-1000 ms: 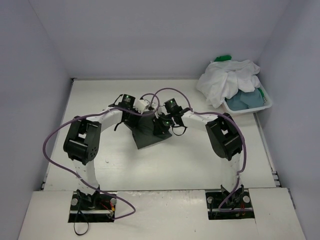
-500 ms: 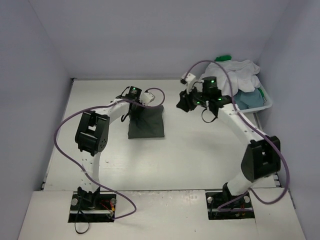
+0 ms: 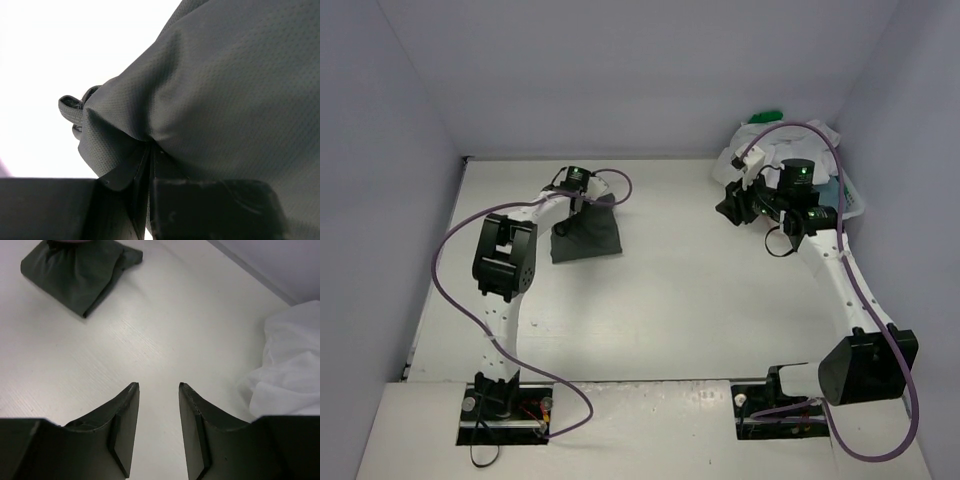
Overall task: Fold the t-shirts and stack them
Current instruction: Place the square-folded T-shirt at the corner of the board.
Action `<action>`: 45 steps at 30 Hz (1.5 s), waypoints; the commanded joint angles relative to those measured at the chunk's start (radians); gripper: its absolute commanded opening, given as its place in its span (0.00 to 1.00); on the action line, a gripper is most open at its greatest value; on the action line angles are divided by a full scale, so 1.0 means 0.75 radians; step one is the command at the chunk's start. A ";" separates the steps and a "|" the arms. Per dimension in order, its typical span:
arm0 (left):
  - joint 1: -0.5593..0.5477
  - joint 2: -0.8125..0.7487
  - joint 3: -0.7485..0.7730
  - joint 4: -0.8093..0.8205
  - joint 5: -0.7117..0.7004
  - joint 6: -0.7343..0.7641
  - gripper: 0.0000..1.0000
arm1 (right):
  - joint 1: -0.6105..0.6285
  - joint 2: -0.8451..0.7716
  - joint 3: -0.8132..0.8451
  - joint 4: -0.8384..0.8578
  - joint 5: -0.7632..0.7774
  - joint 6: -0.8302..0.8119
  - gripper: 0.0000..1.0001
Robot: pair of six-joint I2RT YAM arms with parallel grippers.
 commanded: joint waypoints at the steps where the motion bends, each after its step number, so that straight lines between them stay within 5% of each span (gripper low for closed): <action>1: 0.105 0.052 0.061 -0.079 -0.177 0.056 0.00 | -0.004 -0.047 0.007 0.014 -0.068 -0.019 0.34; 7: 0.250 0.163 0.239 -0.143 -0.371 0.072 0.05 | -0.006 -0.085 0.005 0.002 -0.085 -0.011 0.33; 17: 0.365 0.302 0.468 -0.026 -0.543 0.219 0.39 | -0.016 -0.133 -0.063 -0.012 -0.095 -0.021 0.32; 19: 0.377 0.302 0.545 -0.018 -0.549 0.207 0.48 | -0.018 -0.141 -0.083 -0.012 -0.099 -0.019 0.32; 24: 0.375 0.167 0.599 -0.146 -0.403 0.040 0.52 | -0.029 -0.163 -0.098 -0.012 -0.101 -0.019 0.31; 27: 0.367 0.057 0.599 -0.253 -0.266 -0.077 0.48 | -0.033 -0.178 -0.092 -0.012 -0.113 -0.011 0.31; 34: 0.365 -0.244 0.401 -0.398 0.116 -0.326 0.00 | -0.035 -0.208 -0.104 -0.012 -0.142 0.014 0.27; 38: 0.367 -0.295 0.284 -0.435 0.313 -0.435 0.00 | -0.035 -0.229 -0.108 -0.022 -0.148 0.012 0.23; 45: 0.369 -0.095 0.279 -0.429 0.371 -0.500 0.00 | -0.037 -0.239 -0.100 -0.045 -0.163 0.018 0.22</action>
